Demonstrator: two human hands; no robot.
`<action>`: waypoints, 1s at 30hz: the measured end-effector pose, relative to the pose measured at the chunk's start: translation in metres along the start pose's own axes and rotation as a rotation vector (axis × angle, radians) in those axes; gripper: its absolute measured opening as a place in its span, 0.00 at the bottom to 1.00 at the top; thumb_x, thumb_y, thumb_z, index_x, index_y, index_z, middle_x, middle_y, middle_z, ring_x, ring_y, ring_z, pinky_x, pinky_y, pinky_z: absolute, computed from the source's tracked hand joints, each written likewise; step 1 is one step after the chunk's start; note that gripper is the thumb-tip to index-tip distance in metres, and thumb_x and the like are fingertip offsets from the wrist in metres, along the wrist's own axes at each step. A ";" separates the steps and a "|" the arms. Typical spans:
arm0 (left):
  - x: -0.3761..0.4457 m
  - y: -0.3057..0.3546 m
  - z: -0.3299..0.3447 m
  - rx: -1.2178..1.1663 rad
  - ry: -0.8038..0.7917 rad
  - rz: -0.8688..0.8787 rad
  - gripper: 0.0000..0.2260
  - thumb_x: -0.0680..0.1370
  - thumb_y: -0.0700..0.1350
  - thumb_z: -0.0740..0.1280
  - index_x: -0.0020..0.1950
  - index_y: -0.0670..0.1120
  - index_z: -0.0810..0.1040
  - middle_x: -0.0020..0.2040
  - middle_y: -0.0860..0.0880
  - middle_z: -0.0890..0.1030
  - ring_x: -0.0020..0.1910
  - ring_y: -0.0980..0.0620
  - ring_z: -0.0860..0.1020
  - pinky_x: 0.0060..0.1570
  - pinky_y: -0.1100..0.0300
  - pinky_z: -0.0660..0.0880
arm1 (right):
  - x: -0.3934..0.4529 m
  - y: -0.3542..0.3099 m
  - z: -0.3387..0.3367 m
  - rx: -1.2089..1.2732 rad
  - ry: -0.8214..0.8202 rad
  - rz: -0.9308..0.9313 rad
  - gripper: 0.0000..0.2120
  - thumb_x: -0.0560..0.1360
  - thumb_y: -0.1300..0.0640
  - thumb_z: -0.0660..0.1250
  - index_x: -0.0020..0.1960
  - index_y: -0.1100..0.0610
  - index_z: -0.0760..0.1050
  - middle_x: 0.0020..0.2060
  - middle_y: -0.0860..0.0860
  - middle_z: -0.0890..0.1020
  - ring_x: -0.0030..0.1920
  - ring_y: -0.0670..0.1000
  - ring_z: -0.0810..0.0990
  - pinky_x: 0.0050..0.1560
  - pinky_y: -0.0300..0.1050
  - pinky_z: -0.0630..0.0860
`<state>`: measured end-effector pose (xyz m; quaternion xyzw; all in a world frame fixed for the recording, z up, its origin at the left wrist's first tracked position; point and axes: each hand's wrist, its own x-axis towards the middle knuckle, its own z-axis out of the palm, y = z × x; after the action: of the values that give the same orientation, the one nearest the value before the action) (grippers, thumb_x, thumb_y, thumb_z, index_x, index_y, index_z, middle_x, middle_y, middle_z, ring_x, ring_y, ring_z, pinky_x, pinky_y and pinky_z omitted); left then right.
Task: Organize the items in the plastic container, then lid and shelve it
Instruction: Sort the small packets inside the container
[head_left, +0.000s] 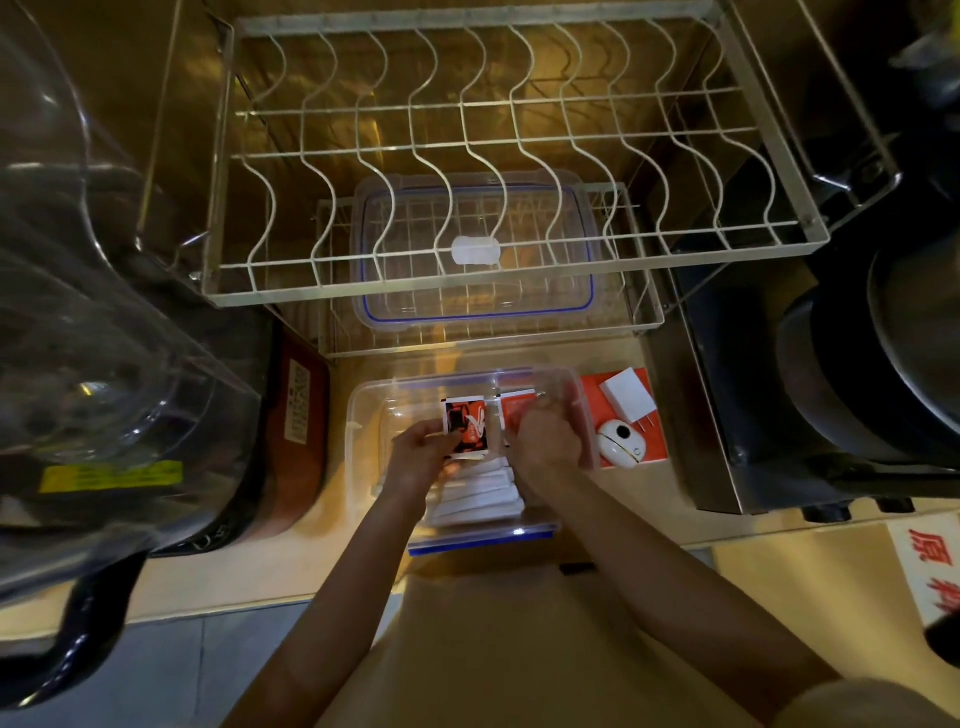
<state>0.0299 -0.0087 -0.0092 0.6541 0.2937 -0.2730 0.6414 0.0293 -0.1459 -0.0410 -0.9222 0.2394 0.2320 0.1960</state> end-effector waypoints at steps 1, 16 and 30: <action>0.001 0.000 -0.001 0.006 -0.005 -0.004 0.07 0.75 0.35 0.65 0.52 0.41 0.77 0.48 0.40 0.80 0.40 0.48 0.79 0.40 0.58 0.76 | 0.001 0.000 0.000 0.002 0.011 0.006 0.16 0.79 0.55 0.61 0.62 0.63 0.67 0.52 0.57 0.80 0.50 0.56 0.82 0.44 0.46 0.78; -0.003 0.000 0.012 -0.036 -0.091 0.011 0.13 0.73 0.32 0.66 0.57 0.34 0.75 0.49 0.37 0.80 0.42 0.46 0.80 0.31 0.68 0.79 | -0.030 0.015 -0.009 0.113 0.494 -0.761 0.11 0.65 0.64 0.74 0.47 0.59 0.81 0.40 0.54 0.83 0.37 0.53 0.83 0.37 0.42 0.79; -0.017 -0.001 0.014 -0.167 -0.199 0.052 0.10 0.74 0.29 0.61 0.52 0.38 0.77 0.42 0.42 0.81 0.42 0.48 0.81 0.38 0.65 0.81 | -0.039 0.018 -0.010 -0.242 0.440 -0.731 0.21 0.74 0.48 0.55 0.52 0.60 0.80 0.42 0.53 0.82 0.44 0.52 0.80 0.41 0.44 0.79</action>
<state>0.0185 -0.0230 0.0022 0.5753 0.2333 -0.2945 0.7266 -0.0074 -0.1517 -0.0173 -0.9900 -0.0953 -0.0282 0.1003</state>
